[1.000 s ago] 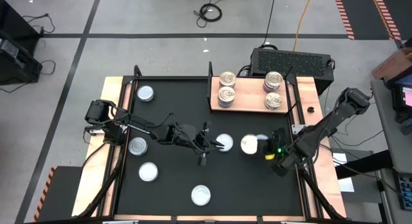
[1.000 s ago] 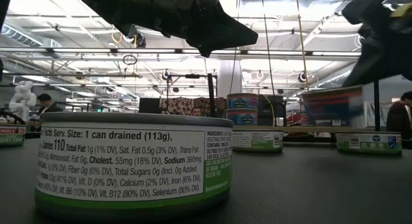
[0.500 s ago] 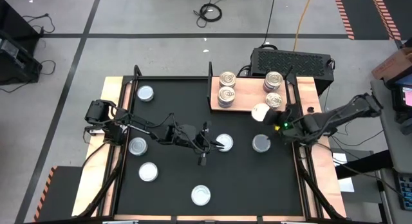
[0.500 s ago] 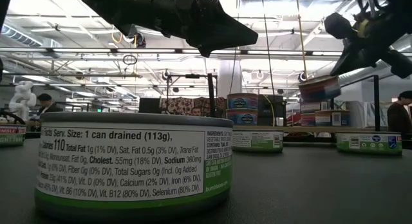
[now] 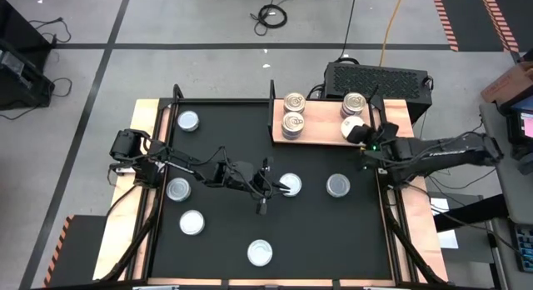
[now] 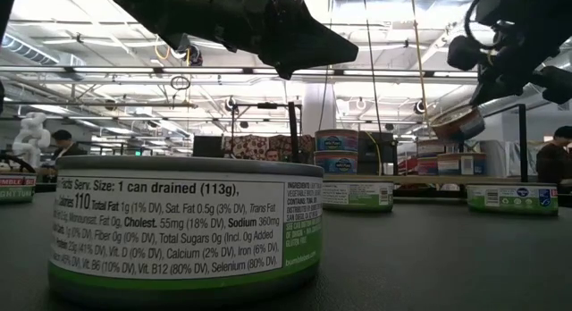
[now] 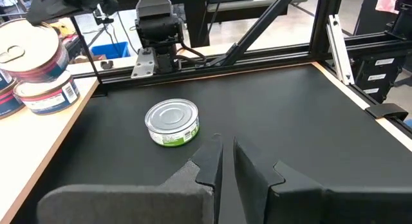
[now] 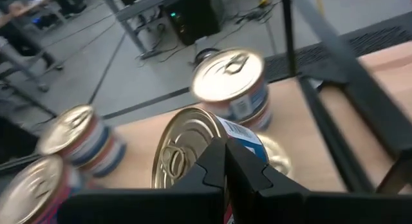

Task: Stack canned seafood by type on shelf
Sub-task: Stack the blue-pink tuna can on top of the bottom right blue-pink tuna can on the shelf

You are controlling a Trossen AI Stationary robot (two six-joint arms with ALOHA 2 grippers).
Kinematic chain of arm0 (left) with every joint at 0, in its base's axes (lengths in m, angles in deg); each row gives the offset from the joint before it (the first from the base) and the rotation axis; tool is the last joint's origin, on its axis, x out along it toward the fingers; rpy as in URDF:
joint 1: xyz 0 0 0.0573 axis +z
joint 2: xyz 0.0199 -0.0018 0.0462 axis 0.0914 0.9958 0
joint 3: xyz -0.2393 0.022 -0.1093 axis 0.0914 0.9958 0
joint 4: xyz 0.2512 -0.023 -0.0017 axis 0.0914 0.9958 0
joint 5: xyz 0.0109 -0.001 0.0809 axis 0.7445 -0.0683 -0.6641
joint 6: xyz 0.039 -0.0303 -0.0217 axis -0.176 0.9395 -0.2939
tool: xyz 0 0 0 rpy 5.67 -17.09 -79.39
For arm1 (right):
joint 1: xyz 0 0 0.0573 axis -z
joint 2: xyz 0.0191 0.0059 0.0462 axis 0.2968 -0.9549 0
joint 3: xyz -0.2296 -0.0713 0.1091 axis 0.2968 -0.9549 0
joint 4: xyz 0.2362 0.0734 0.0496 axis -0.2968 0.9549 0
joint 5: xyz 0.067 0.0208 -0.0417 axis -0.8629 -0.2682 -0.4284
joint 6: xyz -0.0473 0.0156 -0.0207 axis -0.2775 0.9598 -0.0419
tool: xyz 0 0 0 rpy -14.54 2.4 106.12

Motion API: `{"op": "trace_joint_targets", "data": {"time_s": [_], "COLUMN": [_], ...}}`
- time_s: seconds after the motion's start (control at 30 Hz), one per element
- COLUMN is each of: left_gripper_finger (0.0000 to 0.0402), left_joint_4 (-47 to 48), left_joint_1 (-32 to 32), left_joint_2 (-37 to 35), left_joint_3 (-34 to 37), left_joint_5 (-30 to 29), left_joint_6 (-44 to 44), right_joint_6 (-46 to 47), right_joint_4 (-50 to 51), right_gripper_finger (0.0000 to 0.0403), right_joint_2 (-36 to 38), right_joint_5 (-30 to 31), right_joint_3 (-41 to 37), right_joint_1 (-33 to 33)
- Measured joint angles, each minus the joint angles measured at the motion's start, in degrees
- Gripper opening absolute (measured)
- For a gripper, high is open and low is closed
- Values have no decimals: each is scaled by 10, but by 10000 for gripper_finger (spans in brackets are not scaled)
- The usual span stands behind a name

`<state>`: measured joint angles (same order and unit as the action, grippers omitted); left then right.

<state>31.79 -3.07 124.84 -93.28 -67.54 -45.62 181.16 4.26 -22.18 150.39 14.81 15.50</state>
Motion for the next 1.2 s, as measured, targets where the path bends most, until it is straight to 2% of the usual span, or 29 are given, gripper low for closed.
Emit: {"op": "trace_joint_targets", "data": {"time_s": [0.43,0.7,1.2], "left_gripper_finger": [42,42,42], "left_joint_4": [2,2,5], "left_joint_1": [0,0,0], "left_joint_2": [0,0,0], "left_joint_3": [0,0,0], "left_joint_5": [0,0,0], "left_joint_6": [0,0,0], "right_joint_6": [-89,-187,-234], "right_joint_4": [-19,-81,-132], "right_gripper_finger": [0,0,1], "right_joint_2": [0,-15,-46], "right_joint_5": [-4,-49,-79], "right_joint_3": [0,1,1], "right_joint_1": [88,130,180]}}
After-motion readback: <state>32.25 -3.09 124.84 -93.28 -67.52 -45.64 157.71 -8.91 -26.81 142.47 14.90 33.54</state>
